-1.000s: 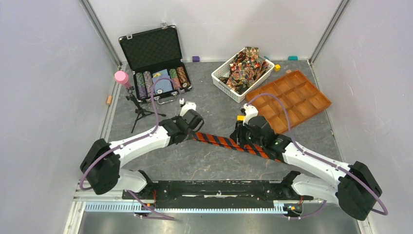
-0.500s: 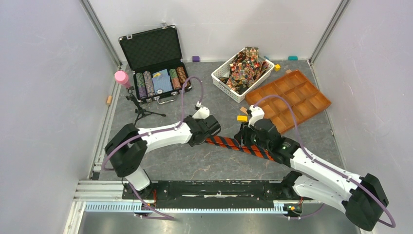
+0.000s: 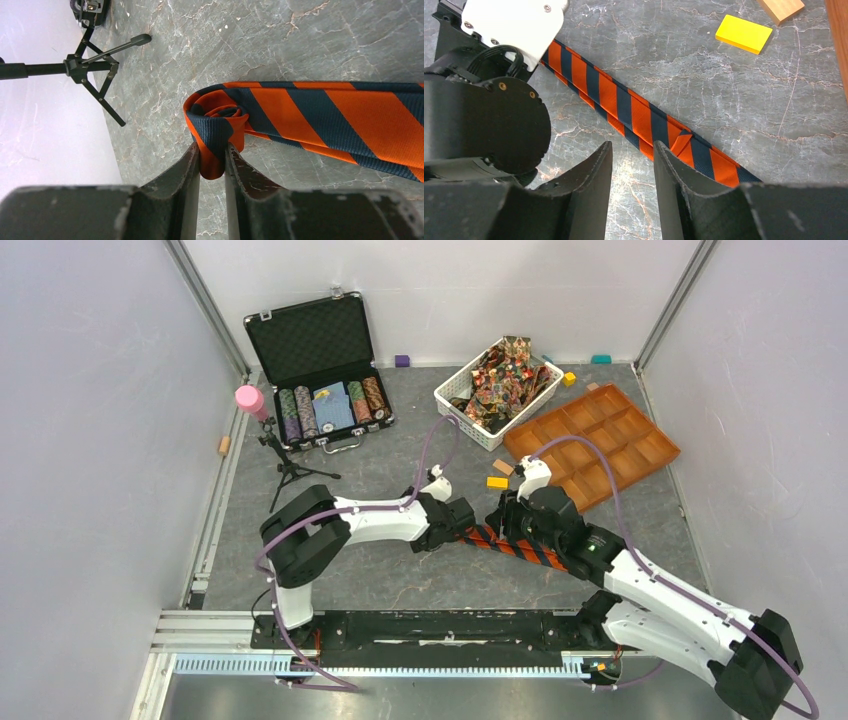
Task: Roll the ties
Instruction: Roll the tie at the center of the board.
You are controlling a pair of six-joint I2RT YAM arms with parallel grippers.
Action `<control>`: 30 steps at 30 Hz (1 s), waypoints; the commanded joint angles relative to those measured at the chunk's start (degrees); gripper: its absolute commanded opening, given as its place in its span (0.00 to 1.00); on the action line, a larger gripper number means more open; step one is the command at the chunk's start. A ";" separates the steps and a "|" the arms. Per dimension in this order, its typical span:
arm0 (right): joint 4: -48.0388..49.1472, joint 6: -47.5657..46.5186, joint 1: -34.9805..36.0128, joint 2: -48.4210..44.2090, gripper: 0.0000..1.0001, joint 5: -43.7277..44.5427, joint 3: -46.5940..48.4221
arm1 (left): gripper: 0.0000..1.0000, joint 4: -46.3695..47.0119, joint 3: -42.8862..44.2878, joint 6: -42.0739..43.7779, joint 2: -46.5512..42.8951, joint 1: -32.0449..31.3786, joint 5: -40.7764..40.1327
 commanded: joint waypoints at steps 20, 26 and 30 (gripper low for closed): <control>-1.11 0.59 0.08 -2.54 0.43 1.76 -0.64 | 0.48 -3.02 7.71 -2.24 6.76 -5.20 -1.21; -1.97 0.66 0.04 -3.66 0.44 2.65 -0.33 | 0.49 -2.97 8.45 -3.20 7.57 -5.65 0.53; -2.72 0.89 0.05 -4.86 0.44 3.58 -0.31 | 0.48 -2.15 8.76 -3.57 7.67 -5.74 2.24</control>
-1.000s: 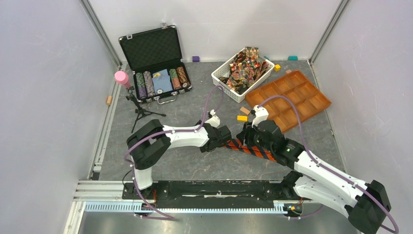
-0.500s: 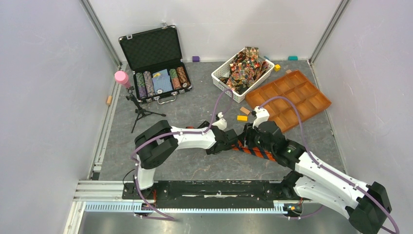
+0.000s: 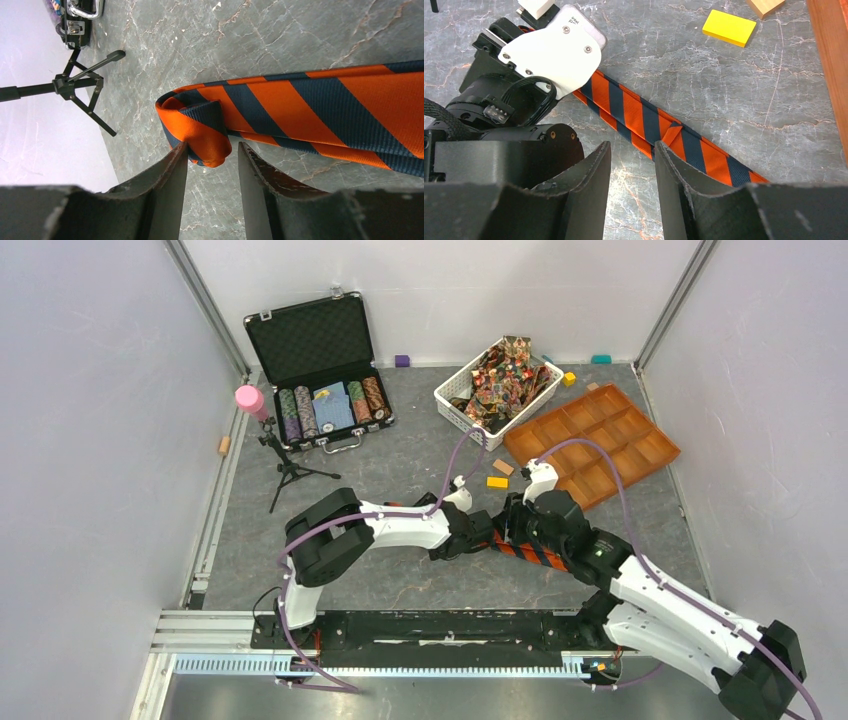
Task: Roll the ties
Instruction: Roll the tie at the center of the board.
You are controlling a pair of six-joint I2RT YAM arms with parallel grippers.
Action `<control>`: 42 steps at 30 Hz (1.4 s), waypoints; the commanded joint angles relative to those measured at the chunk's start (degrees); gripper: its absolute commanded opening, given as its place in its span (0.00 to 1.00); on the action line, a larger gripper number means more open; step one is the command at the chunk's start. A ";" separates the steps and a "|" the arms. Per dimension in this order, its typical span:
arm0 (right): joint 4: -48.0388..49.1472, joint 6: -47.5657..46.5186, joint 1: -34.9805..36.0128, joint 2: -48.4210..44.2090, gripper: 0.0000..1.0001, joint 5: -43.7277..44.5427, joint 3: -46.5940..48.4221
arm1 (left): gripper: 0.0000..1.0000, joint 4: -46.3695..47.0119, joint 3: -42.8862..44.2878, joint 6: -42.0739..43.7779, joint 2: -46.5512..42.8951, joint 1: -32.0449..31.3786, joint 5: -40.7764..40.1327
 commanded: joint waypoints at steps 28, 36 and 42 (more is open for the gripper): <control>-2.85 -0.02 0.06 -3.68 0.49 4.58 2.44 | 0.46 5.08 0.42 -4.41 -6.20 0.23 5.52; -2.76 -1.54 0.06 -5.61 0.61 9.09 3.27 | 0.48 5.12 0.85 -4.49 -12.13 0.11 5.74; -2.03 -5.67 0.07 -2.86 0.73 10.96 4.26 | 0.49 7.02 -1.74 -4.75 -20.83 0.64 7.33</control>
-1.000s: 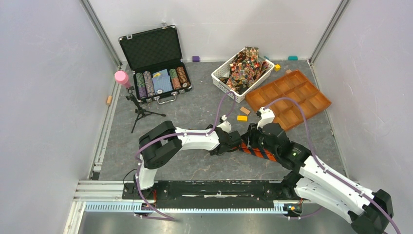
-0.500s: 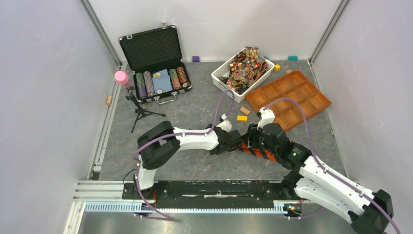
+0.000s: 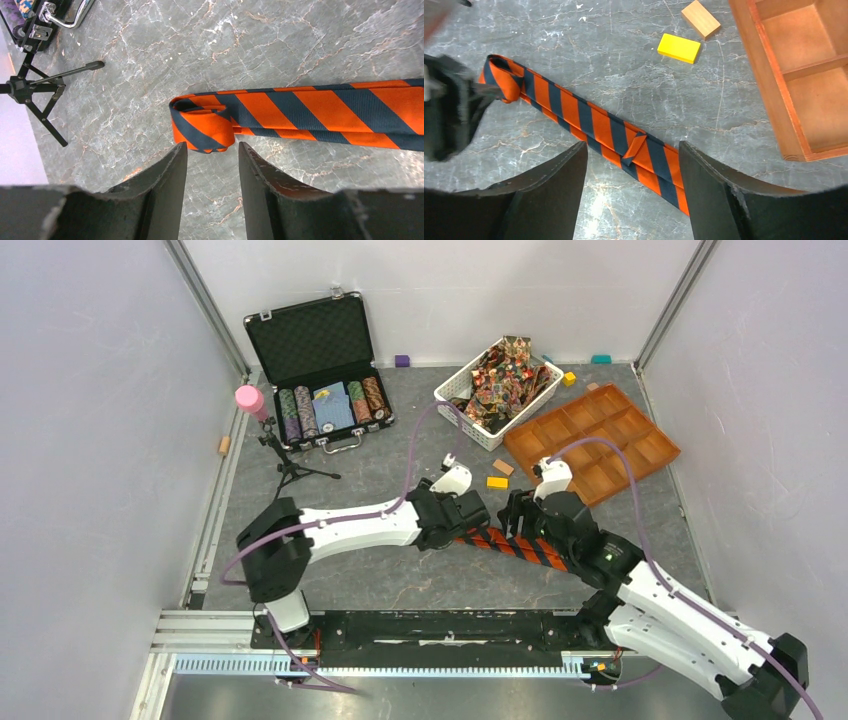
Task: Roll the ties
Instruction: Roll the tie at the center of the board.
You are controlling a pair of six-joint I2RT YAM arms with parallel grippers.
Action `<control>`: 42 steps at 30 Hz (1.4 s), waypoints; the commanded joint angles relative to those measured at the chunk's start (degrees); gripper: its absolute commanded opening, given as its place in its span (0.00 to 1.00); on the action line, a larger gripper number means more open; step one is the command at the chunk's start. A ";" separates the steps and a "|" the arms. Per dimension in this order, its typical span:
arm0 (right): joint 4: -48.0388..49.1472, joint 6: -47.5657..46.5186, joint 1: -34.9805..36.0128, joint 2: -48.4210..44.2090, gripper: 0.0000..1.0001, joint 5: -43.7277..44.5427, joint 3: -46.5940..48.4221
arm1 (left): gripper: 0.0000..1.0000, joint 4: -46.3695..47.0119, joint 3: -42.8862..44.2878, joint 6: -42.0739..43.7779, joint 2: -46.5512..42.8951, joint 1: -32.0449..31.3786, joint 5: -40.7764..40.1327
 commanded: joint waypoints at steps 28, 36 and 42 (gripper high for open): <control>15.27 -42.49 18.26 63.03 0.98 -14.85 42.11 | 0.95 6.49 -26.63 -1.44 -52.62 50.08 39.48; 14.58 -44.18 18.12 70.00 0.98 -14.24 45.59 | 0.98 3.62 -27.63 -1.70 -57.61 51.01 36.80; 13.90 -42.76 16.90 72.03 0.98 -15.25 45.41 | 0.98 2.16 -27.26 -2.64 -60.96 51.02 33.59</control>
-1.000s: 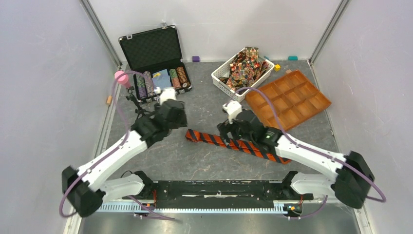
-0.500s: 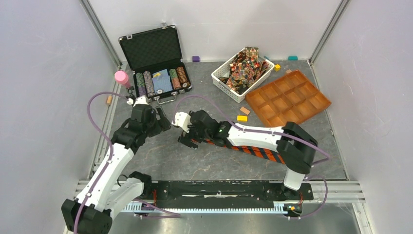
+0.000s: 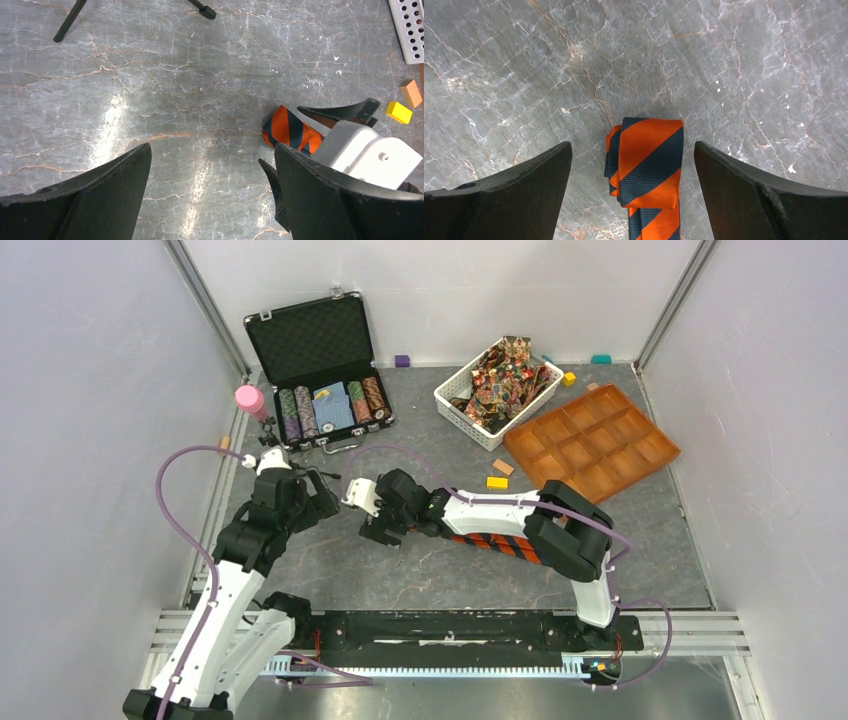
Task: Roll the ties
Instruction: Roll the tie at the center of the board.
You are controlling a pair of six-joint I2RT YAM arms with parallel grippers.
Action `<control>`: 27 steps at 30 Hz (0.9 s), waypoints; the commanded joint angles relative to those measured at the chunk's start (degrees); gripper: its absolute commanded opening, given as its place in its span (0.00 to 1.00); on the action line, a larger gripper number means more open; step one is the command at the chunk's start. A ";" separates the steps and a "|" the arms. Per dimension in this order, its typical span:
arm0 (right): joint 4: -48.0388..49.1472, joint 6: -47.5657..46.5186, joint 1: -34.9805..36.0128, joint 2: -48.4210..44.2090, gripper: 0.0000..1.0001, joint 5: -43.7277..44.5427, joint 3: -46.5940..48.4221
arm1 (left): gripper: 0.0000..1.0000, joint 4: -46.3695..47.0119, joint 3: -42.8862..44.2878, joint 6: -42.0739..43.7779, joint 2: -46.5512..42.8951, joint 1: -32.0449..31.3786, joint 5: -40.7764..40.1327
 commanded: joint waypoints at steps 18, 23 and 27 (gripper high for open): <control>-4.80 2.09 -4.87 3.10 0.98 -10.21 2.32 | 0.99 0.20 -0.94 -1.46 -4.55 0.37 -2.94; -4.70 1.55 -4.87 4.20 0.98 -6.73 2.66 | 1.00 0.29 -0.97 -1.24 -4.38 0.37 -2.98; -4.28 1.28 -4.87 5.35 0.94 -3.77 2.67 | 1.00 0.37 -1.03 -1.22 -4.47 0.37 -2.76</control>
